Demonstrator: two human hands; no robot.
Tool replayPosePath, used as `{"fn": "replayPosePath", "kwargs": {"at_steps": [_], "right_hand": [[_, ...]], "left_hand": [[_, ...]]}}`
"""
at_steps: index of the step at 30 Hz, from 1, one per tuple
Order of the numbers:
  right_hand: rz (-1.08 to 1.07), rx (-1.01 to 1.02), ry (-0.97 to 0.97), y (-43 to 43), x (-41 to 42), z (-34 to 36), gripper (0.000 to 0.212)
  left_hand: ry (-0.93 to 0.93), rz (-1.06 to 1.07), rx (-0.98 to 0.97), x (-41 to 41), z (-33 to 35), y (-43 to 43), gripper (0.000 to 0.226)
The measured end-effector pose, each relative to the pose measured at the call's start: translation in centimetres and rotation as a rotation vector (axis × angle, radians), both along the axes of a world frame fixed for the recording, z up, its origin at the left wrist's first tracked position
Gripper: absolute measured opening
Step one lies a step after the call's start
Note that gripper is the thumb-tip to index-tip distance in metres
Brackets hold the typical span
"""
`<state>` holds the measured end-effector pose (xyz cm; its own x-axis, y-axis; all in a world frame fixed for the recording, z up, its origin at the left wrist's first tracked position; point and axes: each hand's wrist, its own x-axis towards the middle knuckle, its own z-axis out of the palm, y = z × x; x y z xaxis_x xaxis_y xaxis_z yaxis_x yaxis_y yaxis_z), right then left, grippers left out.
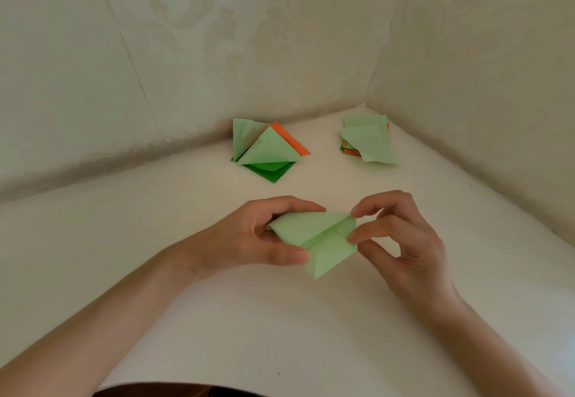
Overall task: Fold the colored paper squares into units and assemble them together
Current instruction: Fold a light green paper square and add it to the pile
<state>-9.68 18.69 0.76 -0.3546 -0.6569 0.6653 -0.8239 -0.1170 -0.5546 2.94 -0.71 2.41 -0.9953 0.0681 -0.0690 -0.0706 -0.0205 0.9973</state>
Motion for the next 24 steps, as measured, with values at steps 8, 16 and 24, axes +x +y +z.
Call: {"fn": "replayPosePath", "kwargs": {"at_steps": [8,16,24], "right_hand": [[-0.004,0.009,0.05,0.0,0.2,0.2,0.015],[0.038,0.169,-0.221,-0.2,0.3,0.1,0.02],[0.049,0.093,-0.6,-1.4,1.5,0.4,0.01]], "left_hand": [[0.006,0.147,0.052,-0.2,-0.3,0.0,0.022],[0.109,0.403,-0.109,-0.9,-0.6,-0.3,0.026],[0.203,0.413,-0.236,-0.7,-0.7,0.4,0.052]]}}
